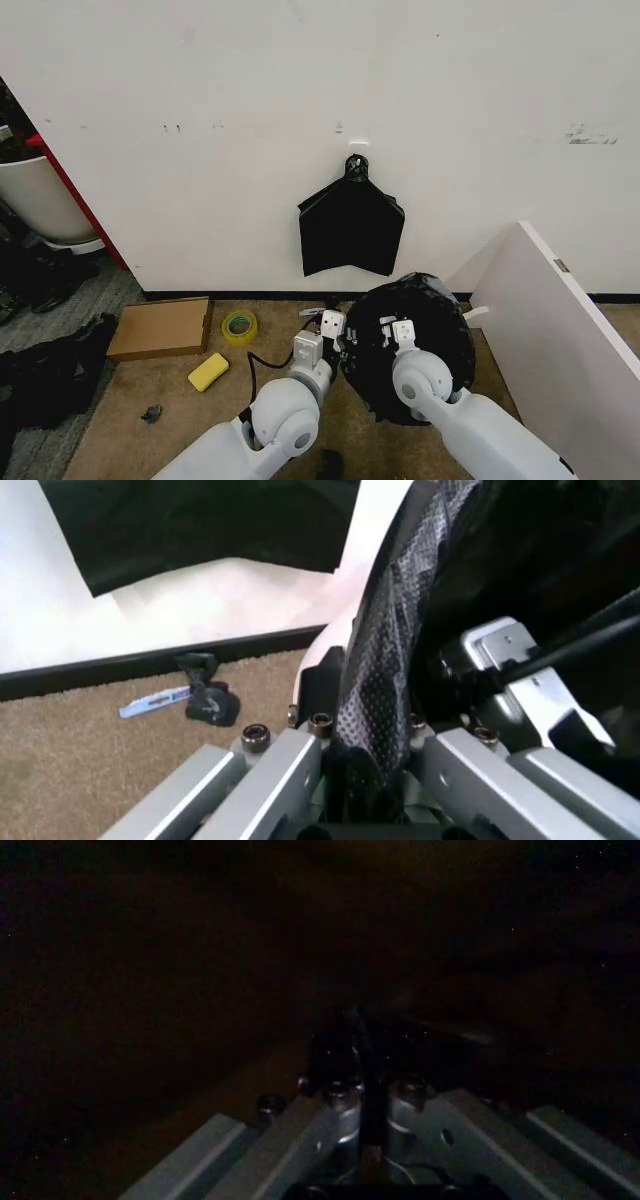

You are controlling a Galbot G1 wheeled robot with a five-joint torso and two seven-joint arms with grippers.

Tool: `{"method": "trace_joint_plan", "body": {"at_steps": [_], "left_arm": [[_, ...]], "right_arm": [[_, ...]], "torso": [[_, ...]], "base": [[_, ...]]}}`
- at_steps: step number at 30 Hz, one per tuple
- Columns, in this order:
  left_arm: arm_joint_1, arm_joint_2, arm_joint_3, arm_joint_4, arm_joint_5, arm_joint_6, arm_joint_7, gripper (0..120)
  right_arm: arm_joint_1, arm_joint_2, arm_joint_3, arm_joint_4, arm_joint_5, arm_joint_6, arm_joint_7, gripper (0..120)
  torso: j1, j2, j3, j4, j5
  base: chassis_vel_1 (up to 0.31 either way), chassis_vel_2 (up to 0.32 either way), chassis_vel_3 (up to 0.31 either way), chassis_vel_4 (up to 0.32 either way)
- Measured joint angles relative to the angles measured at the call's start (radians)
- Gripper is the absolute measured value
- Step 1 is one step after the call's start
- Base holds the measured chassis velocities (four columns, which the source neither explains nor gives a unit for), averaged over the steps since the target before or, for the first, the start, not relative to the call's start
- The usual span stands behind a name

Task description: Place the garbage bag over the trash bin.

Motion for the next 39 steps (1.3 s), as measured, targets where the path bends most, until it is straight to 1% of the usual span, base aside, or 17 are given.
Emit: {"method": "trace_joint_plan", "body": {"at_steps": [4,5,10,13,14,15,17,20,21,23,25,27,30,31,33,35,39], "left_arm": [[0.000,-0.002,0.001,0.000,0.000,0.000,0.000,0],[0.000,-0.002,0.001,-0.002,-0.001,0.000,0.000,0],[0.002,0.002,-0.002,-0.004,-0.003,0.000,0.001,0],[0.000,-0.004,-0.015,0.001,-0.045,0.006,-0.016,0],[0.000,-0.004,-0.015,0.001,-0.045,0.006,-0.016,0],[-0.003,-0.009,-0.028,0.004,-0.088,0.019,-0.040,0],[-0.007,-0.013,-0.048,0.007,-0.134,0.038,-0.066,0],[-0.015,-0.016,-0.089,0.009,-0.216,0.065,-0.108,0],[-0.019,-0.016,-0.107,0.013,-0.247,0.076,-0.121,0],[-0.020,-0.016,-0.112,0.015,-0.257,0.079,-0.125,0],[-0.028,-0.017,-0.139,0.026,-0.314,0.097,-0.149,0],[-0.033,-0.019,-0.153,0.033,-0.353,0.110,-0.168,0],[-0.024,-0.025,-0.214,0.047,-0.459,0.150,-0.215,0],[-0.016,-0.025,-0.237,0.054,-0.482,0.159,-0.223,0],[-0.004,-0.020,-0.261,0.068,-0.497,0.168,-0.227,0],[-0.001,-0.019,-0.265,0.071,-0.500,0.170,-0.227,0],[0.024,-0.001,-0.296,0.096,-0.526,0.187,-0.236,0]], "right_arm": [[-0.005,-0.002,-0.012,0.000,-0.053,-0.026,-0.003,0],[-0.005,-0.003,-0.015,-0.025,-0.104,-0.030,0.007,0],[-0.006,-0.002,-0.003,-0.033,-0.096,-0.005,-0.005,0],[-0.024,-0.011,0.026,0.031,-0.036,0.035,-0.102,0],[-0.024,-0.011,0.026,0.031,-0.036,0.035,-0.102,0],[-0.043,-0.026,0.042,0.072,-0.048,0.060,-0.166,0],[-0.068,-0.045,0.061,0.121,-0.083,0.071,-0.213,0],[-0.109,-0.073,0.107,0.208,-0.086,0.066,-0.230,0],[-0.130,-0.087,0.130,0.249,-0.081,0.065,-0.235,3],[-0.137,-0.091,0.138,0.263,-0.080,0.065,-0.237,4],[-0.174,-0.108,0.172,0.335,-0.075,0.074,-0.248,16],[-0.192,-0.112,0.186,0.372,-0.078,0.087,-0.254,19],[-0.239,-0.106,0.236,0.457,-0.136,0.164,-0.281,33],[-0.262,-0.097,0.270,0.471,-0.164,0.195,-0.292,38],[-0.326,-0.079,0.350,0.487,-0.214,0.257,-0.308,46],[-0.344,-0.074,0.373,0.488,-0.229,0.276,-0.314,50],[-0.496,-0.016,0.569,0.485,-0.334,0.405,-0.359,67]], "torso": [[0.000,0.000,0.000,0.0001,0.0000],[0.000,0.000,0.000,0.0000,0.0001],[0.000,0.000,0.000,0.0000,0.0000],[0.000,0.000,0.000,0.0003,0.0001],[0.000,0.000,0.000,0.0003,0.0001],[0.000,0.000,0.000,0.0002,-0.0001],[0.000,0.000,0.000,-0.0001,0.0000],[0.000,0.000,0.000,-0.0001,-0.0001],[0.000,0.000,0.000,0.0001,-0.0001],[0.000,0.000,0.000,0.0000,0.0000],[0.000,0.000,0.000,-0.0001,0.0000],[0.000,0.000,0.000,-0.0001,-0.0001],[0.000,0.000,0.000,0.0000,-0.0002],[0.000,0.000,0.000,0.0005,0.0001],[0.000,0.000,0.000,0.0002,-0.0002],[0.000,0.000,0.000,0.0001,-0.0002],[0.000,0.000,0.000,-0.0001,0.0000]], "base": [[0.000,0.000,0.000,0.000],[0.000,0.000,0.000,0.000],[0.000,0.000,0.000,0.000],[0.000,0.000,0.000,0.000],[0.000,0.000,0.000,0.000],[0.000,0.000,0.000,0.000],[0.000,0.000,0.000,0.000],[0.000,0.000,0.000,0.000],[0.000,0.000,0.000,0.000],[0.000,0.000,0.000,0.000],[0.000,0.000,0.000,0.000],[0.000,0.000,0.000,0.000],[0.000,0.000,0.000,0.000],[0.000,0.000,0.000,0.000],[0.000,0.000,0.000,0.000],[0.000,0.000,0.000,0.000],[0.000,0.000,0.000,0.000]]}}
